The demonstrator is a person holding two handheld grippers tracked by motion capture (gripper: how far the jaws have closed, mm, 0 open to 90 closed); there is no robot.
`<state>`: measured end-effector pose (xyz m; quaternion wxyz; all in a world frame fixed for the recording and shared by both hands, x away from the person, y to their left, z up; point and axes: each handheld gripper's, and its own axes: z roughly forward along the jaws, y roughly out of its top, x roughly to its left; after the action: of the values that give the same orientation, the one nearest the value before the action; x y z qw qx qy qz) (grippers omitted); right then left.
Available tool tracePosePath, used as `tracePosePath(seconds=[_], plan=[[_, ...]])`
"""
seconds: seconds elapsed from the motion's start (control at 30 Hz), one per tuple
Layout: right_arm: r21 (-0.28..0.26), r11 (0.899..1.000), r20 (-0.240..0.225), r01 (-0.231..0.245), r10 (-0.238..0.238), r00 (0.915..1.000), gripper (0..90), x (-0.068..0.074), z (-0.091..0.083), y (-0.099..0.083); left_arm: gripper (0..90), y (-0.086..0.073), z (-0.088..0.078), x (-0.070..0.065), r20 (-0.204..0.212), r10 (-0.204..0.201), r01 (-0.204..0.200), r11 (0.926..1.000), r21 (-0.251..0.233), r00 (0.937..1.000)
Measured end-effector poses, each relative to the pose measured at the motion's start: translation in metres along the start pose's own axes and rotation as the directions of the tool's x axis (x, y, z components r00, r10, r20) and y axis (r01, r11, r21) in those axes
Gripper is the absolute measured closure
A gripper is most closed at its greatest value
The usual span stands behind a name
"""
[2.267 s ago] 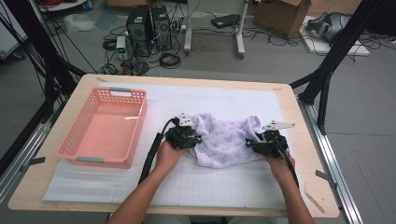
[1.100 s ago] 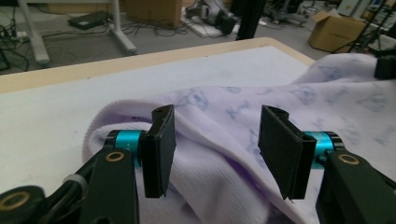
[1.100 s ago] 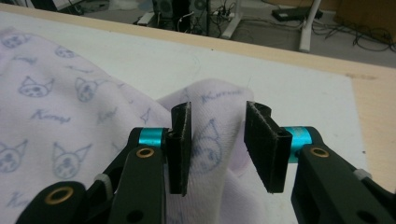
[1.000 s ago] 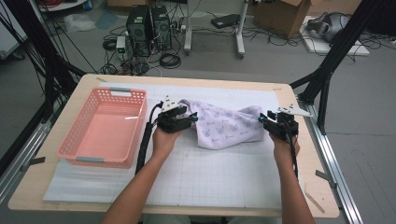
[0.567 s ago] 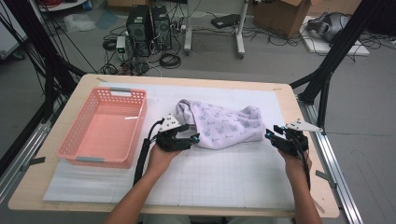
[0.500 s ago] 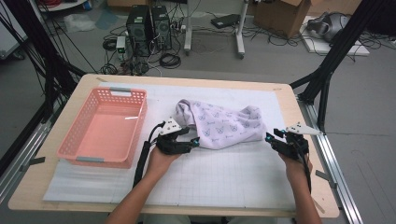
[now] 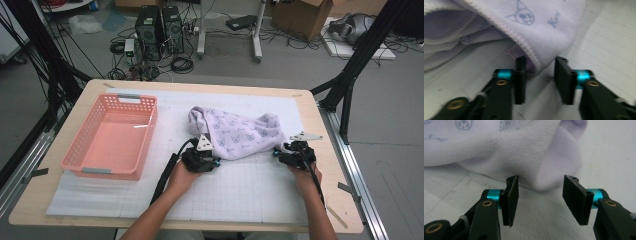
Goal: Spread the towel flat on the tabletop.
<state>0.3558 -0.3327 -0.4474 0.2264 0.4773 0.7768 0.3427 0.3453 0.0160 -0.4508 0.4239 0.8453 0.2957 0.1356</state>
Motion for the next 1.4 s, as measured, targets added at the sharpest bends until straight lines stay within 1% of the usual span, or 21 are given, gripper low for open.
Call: tracePosePath(seconds=[0.03,0.07,0.1,0.13,0.17,0.2,0.37,0.4,0.53,0.77,0.93,1.03,1.07,1.17,1.2,1.23,1.27,1.3,1.33,1.37,1.4], plan=[[0.000,1.000,0.000,0.000,0.000,1.0000,51.1,0.000,0.000,0.000,67.2,0.000,-0.001,0.001,0.002,-0.002,0.002,1.0000,0.002,1.0000],[-0.003,1.000,-0.012,0.030,-0.030,0.9995,64.7,0.003,0.004,0.002,83.7,-0.001,-0.002,0.003,0.015,-0.016,0.016,0.9999,-0.001,0.9998],[-0.003,1.000,-0.012,0.030,-0.030,0.9995,64.7,0.003,0.004,0.002,83.7,-0.001,-0.003,0.005,0.025,-0.021,0.021,0.9998,-0.005,0.9995],[-0.003,0.999,-0.043,0.042,-0.042,0.9982,78.9,0.005,0.004,0.002,86.6,-0.004,-0.009,0.008,0.046,-0.043,0.044,0.9988,-0.024,0.9980],[-0.003,0.999,-0.043,0.042,-0.042,0.9982,78.9,0.005,0.004,0.002,86.7,-0.004,-0.009,0.008,0.046,-0.043,0.044,0.9988,-0.024,0.9980],[0.010,0.998,-0.062,0.062,-0.062,0.9962,84.6,0.009,0.001,0.002,86.7,-0.004,-0.018,0.009,0.060,-0.058,0.060,0.9975,-0.036,0.9965],[0.014,0.996,-0.109,0.090,-0.088,0.9902,85.1,0.016,-0.009,-0.001,86.8,-0.011,-0.041,0.009,0.070,-0.067,0.073,0.9929,-0.094,0.9953],[0.004,0.995,-0.121,0.097,-0.095,0.9880,85.1,0.021,-0.018,-0.005,86.7,-0.013,-0.046,0.008,0.075,-0.067,0.074,0.9930,-0.092,0.9949],[-0.037,0.994,-0.152,0.100,-0.105,0.9829,85.1,0.032,-0.038,-0.018,86.5,-0.030,-0.064,0.004,0.100,-0.097,0.110,0.9857,-0.128,0.9902],[-0.044,0.992,-0.190,0.116,-0.122,0.9742,85.1,0.050,-0.059,-0.039,86.3,-0.053,-0.089,-0.009,0.114,-0.141,0.159,0.9730,-0.167,0.9834],[-0.046,0.992,-0.221,0.120,-0.127,0.9669,85.1,0.066,-0.082,-0.052,86.2,-0.069,-0.105,-0.024,0.128,-0.171,0.191,0.9669,-0.169,0.9770],[-0.042,0.992,-0.242,0.115,-0.122,0.9627,85.1,0.074,-0.095,-0.059,86.2,-0.077,-0.115,-0.032,0.144,-0.193,0.217,0.9596,-0.179,0.9706],[-0.037,0.992,-0.260,0.117,-0.122,0.9578,85.1,0.079,-0.103,-0.063,86.1,-0.081,-0.121,-0.036,0.152,-0.203,0.230,0.9559,-0.183,0.9672],[-0.034,0.991,-0.270,0.128,-0.132,0.9537,85.1,0.084,-0.110,-0.067,85.3,-0.086,-0.125,-0.040,0.153,-0.209,0.235,0.9557,-0.178,0.9660],[-0.021,0.990,-0.274,0.137,-0.137,0.9518,83.0,0.086,-0.113,-0.072,78.6,-0.088,-0.126,-0.042,0.151,-0.218,0.244,0.9529,-0.180,0.9642],[-0.021,0.990,-0.274,0.137,-0.137,0.9518,83.0,0.086,-0.113,-0.072,78.6,-0.090,-0.127,-0.043,0.143,-0.228,0.252,0.9502,-0.183,0.9630],[-0.031,0.993,-0.285,0.114,-0.118,0.9511,73.7,0.083,-0.115,-0.077,63.3,-0.092,-0.128,-0.043,0.130,-0.249,0.270,0.9447,-0.186,0.9599],[-0.031,0.993,-0.285,0.114,-0.118,0.9511,73.7,0.083,-0.115,-0.077,63.3,-0.094,-0.128,-0.042,0.123,-0.270,0.289,0.9385,-0.188,0.9550],[-0.074,0.994,-0.284,0.076,-0.094,0.9543,70.2,0.076,-0.120,-0.078,59.0,-0.095,-0.130,-0.042,0.113,-0.279,0.296,0.9343,-0.198,0.9537],[-0.074,0.994,-0.284,0.076,-0.094,0.9543,70.2,0.076,-0.120,-0.078,59.0,-0.095,-0.131,-0.042,0.099,-0.283,0.298,0.9313,-0.210,0.9541],[-0.120,0.992,-0.247,0.041,-0.070,0.9664,69.5,0.068,-0.127,-0.078,57.1,-0.096,-0.131,-0.043,0.088,-0.284,0.297,0.9299,-0.217,0.9547]])
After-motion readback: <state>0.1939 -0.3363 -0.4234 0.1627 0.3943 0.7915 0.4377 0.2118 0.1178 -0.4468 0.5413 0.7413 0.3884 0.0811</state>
